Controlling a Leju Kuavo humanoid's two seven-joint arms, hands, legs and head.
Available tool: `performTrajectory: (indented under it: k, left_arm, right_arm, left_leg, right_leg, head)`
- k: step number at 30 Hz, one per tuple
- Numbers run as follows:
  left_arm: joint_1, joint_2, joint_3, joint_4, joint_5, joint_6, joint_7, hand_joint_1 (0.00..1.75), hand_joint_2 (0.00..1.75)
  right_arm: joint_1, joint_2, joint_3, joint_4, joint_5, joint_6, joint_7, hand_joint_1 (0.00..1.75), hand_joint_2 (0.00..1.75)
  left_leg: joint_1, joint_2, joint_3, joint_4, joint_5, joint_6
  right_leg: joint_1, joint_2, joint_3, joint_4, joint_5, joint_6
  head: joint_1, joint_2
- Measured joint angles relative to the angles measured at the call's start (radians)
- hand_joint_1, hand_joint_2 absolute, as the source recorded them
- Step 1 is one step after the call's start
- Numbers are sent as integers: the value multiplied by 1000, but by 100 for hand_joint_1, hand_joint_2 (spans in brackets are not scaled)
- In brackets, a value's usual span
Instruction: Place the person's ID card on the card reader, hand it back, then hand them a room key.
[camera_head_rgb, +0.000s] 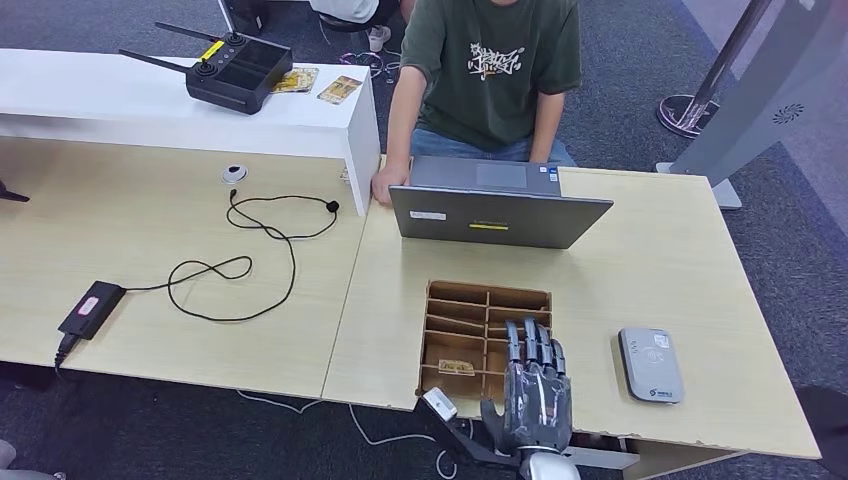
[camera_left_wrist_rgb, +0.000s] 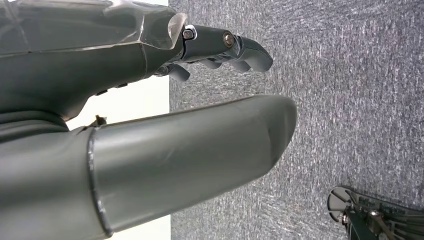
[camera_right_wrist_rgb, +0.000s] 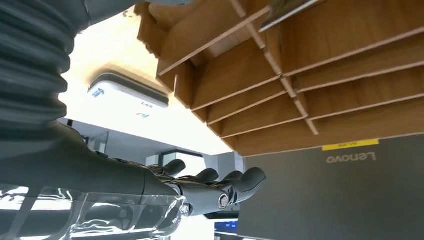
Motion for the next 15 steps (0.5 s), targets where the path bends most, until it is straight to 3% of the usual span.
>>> performTrajectory:
  k: [15]
  left_arm:
    - [0, -3, 0, 0, 0, 2, 3, 0, 0]
  right_arm:
    - [-61, -25, 78, 108, -86, -70, -14, 0, 175]
  left_leg:
    - [0, 0, 0, 0, 0, 0]
  right_leg:
    - [0, 0, 0, 0, 0, 0]
  head:
    - [0, 0]
